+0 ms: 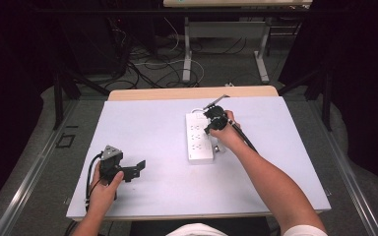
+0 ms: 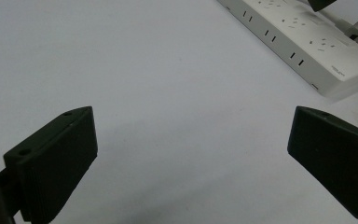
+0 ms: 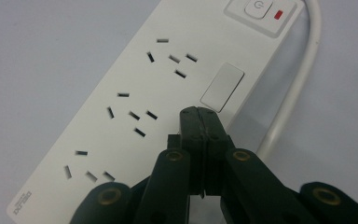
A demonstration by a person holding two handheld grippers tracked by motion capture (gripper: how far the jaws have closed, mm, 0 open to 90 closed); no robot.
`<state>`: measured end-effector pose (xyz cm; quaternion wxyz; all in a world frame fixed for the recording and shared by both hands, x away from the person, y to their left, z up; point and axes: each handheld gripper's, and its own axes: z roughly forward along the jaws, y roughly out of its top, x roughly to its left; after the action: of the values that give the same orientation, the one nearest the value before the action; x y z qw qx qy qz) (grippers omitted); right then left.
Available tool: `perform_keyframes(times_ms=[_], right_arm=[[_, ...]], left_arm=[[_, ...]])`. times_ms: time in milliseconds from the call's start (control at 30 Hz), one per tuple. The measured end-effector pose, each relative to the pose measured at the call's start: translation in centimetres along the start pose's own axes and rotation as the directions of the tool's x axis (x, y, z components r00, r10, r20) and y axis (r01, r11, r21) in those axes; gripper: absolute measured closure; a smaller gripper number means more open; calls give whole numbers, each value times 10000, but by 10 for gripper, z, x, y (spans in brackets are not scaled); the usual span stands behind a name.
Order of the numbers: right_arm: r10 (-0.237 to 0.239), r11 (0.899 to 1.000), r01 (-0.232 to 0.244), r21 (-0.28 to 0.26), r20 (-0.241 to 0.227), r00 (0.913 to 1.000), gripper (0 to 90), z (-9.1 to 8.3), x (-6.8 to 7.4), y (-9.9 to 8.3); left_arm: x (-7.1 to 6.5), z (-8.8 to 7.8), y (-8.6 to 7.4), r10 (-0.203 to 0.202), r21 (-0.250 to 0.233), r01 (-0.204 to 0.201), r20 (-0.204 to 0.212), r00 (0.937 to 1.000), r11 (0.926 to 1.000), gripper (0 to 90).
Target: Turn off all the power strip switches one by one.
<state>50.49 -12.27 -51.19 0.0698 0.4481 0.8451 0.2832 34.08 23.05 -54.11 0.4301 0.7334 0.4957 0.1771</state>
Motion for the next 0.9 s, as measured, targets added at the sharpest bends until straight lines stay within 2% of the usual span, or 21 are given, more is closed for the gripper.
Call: perform_keyframes(times_ms=[67,100,167,200,233,267,300,333,400,433,533,567,700,733,767,800,900], right_arm=[[-63,9993,61,376,59,10000,900,-3,1,0],[-64,9998,64,170,23,10000,900,-1,1,-1],[105,9995,-107,300,69,9999,900,-2,3,-2],[-131,9997,131,213,21,9999,900,-1,2,-3],[4,9998,-3,202,-36,10000,900,-1,3,-3],[-168,9995,164,279,128,9998,900,-1,2,-4],[-45,9985,43,553,45,10000,900,-3,3,-4],[-138,9994,139,313,-53,9999,900,-2,3,-5],[-228,9991,223,350,149,9996,900,-1,2,-6],[-98,9992,98,391,-17,10000,900,-2,4,-6],[-143,9983,144,559,-10,9999,900,-4,4,-6],[-201,9993,203,304,-91,9998,900,-3,4,-7],[-331,9978,335,568,-71,9994,900,-4,6,-8],[-269,9995,272,134,-198,9994,900,-2,6,-9],[-101,9999,102,44,-215,9997,900,-1,7,-10],[-146,9993,152,329,-185,9997,900,-3,7,-9],[-286,9988,291,391,-139,9995,900,-4,6,-9]], left_arm=[[0,0,0,-2,6,2,6,10000,10000,15],[0,0,0,5,10,-5,5,10000,10000,15],[0,0,0,5,10,-5,2,10000,10000,15],[0,0,0,16,79,-16,32,10000,10000,15],[0,0,0,18,77,-18,30,10000,10000,15],[0,0,0,22,80,-22,25,10000,10000,15],[0,0,0,2,10,-2,-3,10000,10000,15],[0,0,0,6,11,-6,-6,10000,10000,15],[0,1,0,-5,16,5,2,10000,10000,15],[0,1,0,-6,14,6,1,10000,10000,15],[0,1,0,-9,14,9,-4,10000,10000,15],[0,1,0,-2,19,2,-6,10000,10000,15],[0,1,0,-2,26,3,-6,10000,10000,15],[0,0,0,1,72,-1,19,10000,10000,15],[0,0,0,14,111,-15,25,10000,9999,15],[0,0,0,-1,20,1,-11,10000,10000,15],[0,0,0,-16,8,16,-16,10000,10000,15]])
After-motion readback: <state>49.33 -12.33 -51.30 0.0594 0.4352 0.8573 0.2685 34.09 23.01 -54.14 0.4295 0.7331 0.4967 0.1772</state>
